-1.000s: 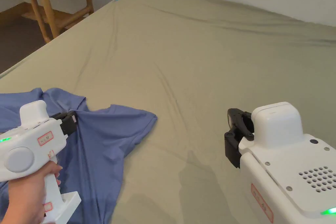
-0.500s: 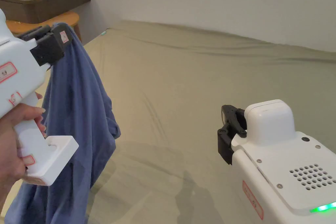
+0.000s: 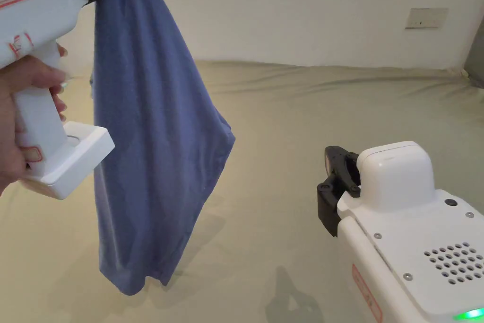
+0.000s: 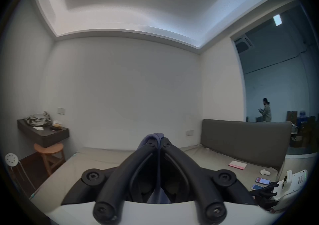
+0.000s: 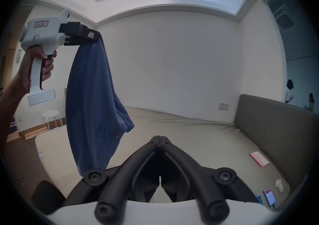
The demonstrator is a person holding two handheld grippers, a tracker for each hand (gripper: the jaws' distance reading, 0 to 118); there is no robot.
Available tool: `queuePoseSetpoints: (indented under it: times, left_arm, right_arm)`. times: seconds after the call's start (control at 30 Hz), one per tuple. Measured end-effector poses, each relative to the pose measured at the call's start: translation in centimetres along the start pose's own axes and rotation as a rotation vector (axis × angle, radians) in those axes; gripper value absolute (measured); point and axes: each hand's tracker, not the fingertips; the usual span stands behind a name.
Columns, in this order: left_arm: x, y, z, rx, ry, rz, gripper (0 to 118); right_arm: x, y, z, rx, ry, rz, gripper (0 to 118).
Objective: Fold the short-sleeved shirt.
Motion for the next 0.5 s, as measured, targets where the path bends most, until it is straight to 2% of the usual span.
queuePoseSetpoints:
  times: [0.1, 0.2, 0.33, 0.5]
  left_arm:
    - [2.8, -2.0, -3.7, -0.037, -0.035, 0.004, 0]
    - [6.4, -5.1, -8.0, -0.15, -0.064, 0.003, 0]
    - [9.9, -12.0, -13.7, -0.312, -0.089, -0.051, 0]
    - [14.8, -22.1, -19.3, -0.521, -0.161, -0.023, 0]
  right_arm:
    - [2.6, -0.6, 0.4, -0.017, -0.056, -0.009, 0]
    - [4.9, -1.6, 0.6, -0.037, -0.106, -0.022, 0]
    - [8.1, -3.6, 0.4, -0.077, -0.162, -0.041, 0]
    - [10.9, -6.5, -0.7, -0.143, -0.207, -0.07, 0]
